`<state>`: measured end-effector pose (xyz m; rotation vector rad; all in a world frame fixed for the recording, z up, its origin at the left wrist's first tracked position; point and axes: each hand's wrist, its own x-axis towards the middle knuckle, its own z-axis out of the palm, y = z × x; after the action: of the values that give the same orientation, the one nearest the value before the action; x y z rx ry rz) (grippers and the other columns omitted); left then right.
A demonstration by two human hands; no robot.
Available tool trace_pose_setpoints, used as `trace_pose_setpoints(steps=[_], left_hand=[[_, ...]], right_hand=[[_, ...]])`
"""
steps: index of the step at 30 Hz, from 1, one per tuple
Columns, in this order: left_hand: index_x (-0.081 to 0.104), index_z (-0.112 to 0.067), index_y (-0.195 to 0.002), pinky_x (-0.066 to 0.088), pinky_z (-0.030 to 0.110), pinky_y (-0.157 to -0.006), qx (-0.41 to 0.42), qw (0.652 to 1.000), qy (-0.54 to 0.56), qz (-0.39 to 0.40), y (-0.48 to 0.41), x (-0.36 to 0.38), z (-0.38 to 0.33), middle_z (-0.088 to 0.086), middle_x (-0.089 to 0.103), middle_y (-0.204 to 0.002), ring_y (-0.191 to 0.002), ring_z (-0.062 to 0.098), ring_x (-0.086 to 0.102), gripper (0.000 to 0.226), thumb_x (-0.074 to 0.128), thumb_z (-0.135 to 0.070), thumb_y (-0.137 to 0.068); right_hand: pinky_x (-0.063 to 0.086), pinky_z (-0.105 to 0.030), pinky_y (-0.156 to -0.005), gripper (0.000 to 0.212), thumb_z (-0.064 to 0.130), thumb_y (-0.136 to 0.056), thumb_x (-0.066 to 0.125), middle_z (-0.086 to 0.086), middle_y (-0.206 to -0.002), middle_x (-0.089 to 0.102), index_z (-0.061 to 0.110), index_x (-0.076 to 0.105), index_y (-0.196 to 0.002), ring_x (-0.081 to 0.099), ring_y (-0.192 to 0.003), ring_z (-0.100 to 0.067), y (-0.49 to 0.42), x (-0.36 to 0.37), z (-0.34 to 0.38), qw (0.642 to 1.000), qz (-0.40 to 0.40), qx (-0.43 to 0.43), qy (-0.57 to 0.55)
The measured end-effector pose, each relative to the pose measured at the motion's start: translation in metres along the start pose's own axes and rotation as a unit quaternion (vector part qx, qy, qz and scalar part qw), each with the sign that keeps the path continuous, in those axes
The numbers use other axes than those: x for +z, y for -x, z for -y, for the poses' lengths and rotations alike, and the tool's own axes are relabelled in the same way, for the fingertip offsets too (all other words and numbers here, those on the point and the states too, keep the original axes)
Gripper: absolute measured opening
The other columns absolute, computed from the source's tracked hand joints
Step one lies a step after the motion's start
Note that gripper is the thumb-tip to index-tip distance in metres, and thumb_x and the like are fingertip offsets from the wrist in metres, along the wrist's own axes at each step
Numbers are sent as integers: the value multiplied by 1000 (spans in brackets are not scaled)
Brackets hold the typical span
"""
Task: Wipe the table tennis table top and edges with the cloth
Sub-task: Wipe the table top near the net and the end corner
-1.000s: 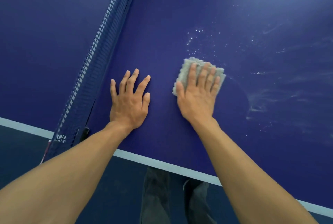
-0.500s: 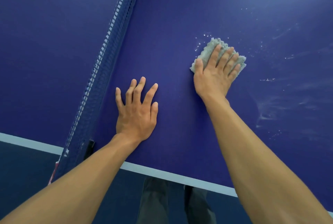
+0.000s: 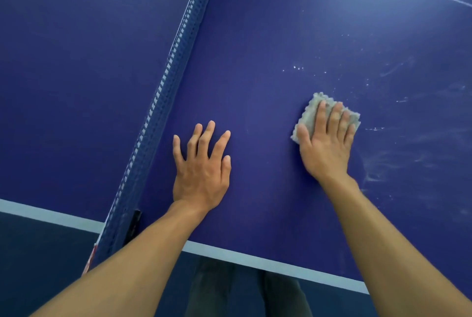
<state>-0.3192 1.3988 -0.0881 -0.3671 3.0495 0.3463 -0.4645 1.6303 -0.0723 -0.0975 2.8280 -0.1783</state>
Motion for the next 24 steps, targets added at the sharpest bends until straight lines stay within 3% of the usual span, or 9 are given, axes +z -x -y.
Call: trace_pose_setpoints(steps=[3,5,8,10,12,14,17,21,24], left_hand=[[37,-28,-156,12,67,-123,6,1000,2,-17,-1,3,2,7,29,-167,-155,30,24,54,33,-41,-104],[37,-27,-156,12,67,-124,9,999,13,-30,-1,5,2,6,31,-166,-155,29,25,53,31,-39,-105],[39,-22,-154,14,65,-124,-23,994,73,-81,-1,4,2,4,39,-162,-153,25,30,49,32,-29,-106],[47,-18,-149,15,60,-125,-111,972,141,-149,-1,-1,4,5,45,-157,-150,25,35,46,35,-20,-105],[55,-13,-144,19,57,-124,-170,947,190,-193,0,-5,5,6,51,-152,-147,27,41,44,37,-14,-104],[60,-11,-140,22,56,-124,-159,949,198,-187,1,-5,3,7,57,-147,-144,29,45,43,37,-10,-104],[66,-11,-135,20,54,-126,-145,954,204,-165,-1,-4,4,8,59,-145,-143,30,45,41,39,-7,-104],[70,-11,-129,18,52,-127,-142,961,183,-154,-1,-1,4,10,58,-145,-143,31,44,42,37,-9,-103],[70,-12,-128,17,50,-128,-149,963,171,-147,0,1,3,9,57,-145,-143,30,44,46,32,-14,-102]], right_hand=[[-14,-55,-127,76,59,-106,18,-14,-173,-16,21,-8,-167,-19,-159,-33,-86,-23,27,996,-25,68,-45],[-15,-55,-126,76,59,-106,17,-14,-173,-16,21,-8,-167,-20,-159,-33,-118,-30,50,998,-13,51,-35],[-14,-54,-127,74,59,-106,15,-11,-174,-14,23,-6,-167,-18,-159,-33,-104,-20,84,997,6,-80,11],[-11,-53,-128,73,59,-106,17,-9,-175,-9,25,1,-168,-13,-161,-33,-56,-4,93,977,12,-205,48],[-3,-55,-129,72,59,-105,21,-10,-176,0,25,11,-168,-7,-161,-34,6,14,87,945,20,-318,68],[7,-58,-129,69,57,-107,28,-11,-175,9,23,20,-167,0,-162,-35,67,32,66,906,23,-417,73],[9,-57,-129,68,57,-109,32,-9,-175,9,25,19,-167,3,-162,-33,127,48,15,856,35,-508,91],[12,-55,-129,67,59,-109,31,-5,-175,9,29,16,-167,5,-162,-31,118,34,-43,821,45,-559,107],[14,-57,-129,67,58,-108,29,-9,-174,14,27,23,-166,7,-162,-32,58,17,-42,873,11,-476,102]])
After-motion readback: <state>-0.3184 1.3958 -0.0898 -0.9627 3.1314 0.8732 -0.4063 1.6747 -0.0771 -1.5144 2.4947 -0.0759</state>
